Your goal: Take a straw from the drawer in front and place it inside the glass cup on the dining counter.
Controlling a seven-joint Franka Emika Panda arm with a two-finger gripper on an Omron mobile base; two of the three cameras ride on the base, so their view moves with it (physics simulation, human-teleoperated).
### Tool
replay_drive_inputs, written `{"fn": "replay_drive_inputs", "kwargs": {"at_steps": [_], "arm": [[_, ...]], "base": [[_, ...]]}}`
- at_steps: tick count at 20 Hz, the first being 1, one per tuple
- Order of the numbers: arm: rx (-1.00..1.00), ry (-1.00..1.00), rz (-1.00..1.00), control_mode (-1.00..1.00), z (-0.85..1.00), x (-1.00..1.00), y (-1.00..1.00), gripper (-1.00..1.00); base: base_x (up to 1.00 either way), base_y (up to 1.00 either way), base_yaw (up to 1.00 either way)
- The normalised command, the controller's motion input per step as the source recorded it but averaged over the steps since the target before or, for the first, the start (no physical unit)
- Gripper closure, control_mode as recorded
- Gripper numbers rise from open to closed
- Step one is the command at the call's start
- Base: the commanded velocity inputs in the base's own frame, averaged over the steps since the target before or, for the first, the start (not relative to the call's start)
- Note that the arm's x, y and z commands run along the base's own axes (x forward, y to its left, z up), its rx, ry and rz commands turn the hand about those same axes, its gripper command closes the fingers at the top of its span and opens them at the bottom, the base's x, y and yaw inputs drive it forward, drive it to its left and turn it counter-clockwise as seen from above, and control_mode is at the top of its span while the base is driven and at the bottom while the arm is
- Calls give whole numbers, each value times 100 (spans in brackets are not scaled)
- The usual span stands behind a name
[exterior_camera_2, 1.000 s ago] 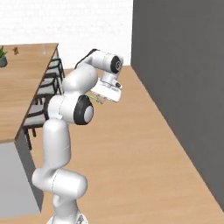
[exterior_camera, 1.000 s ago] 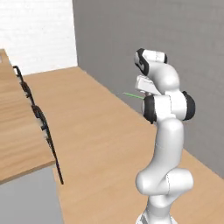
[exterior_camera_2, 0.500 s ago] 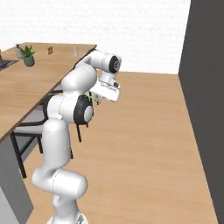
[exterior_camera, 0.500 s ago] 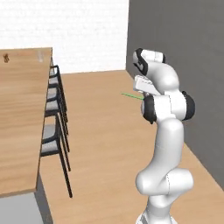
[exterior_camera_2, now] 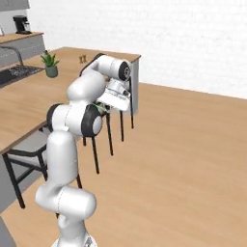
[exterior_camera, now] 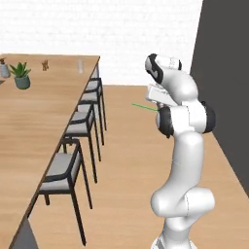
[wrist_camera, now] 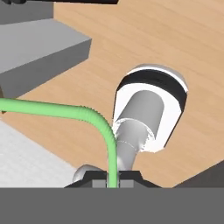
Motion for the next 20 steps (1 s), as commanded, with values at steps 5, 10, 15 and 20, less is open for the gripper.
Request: {"fn": "replay_drive_inputs", "kwargs": {"at_steps": [5,10,15,20], "arm": [[0,0,0,100,0,0,0,100],[0,0,0,100,0,0,0,100],[0,0,0,100,0,0,0,100],[0,0,0,100,0,0,0,100]], "base": [[100,-80,29],[100,-83,23],[100,-79,22],[100,-66,24]]}}
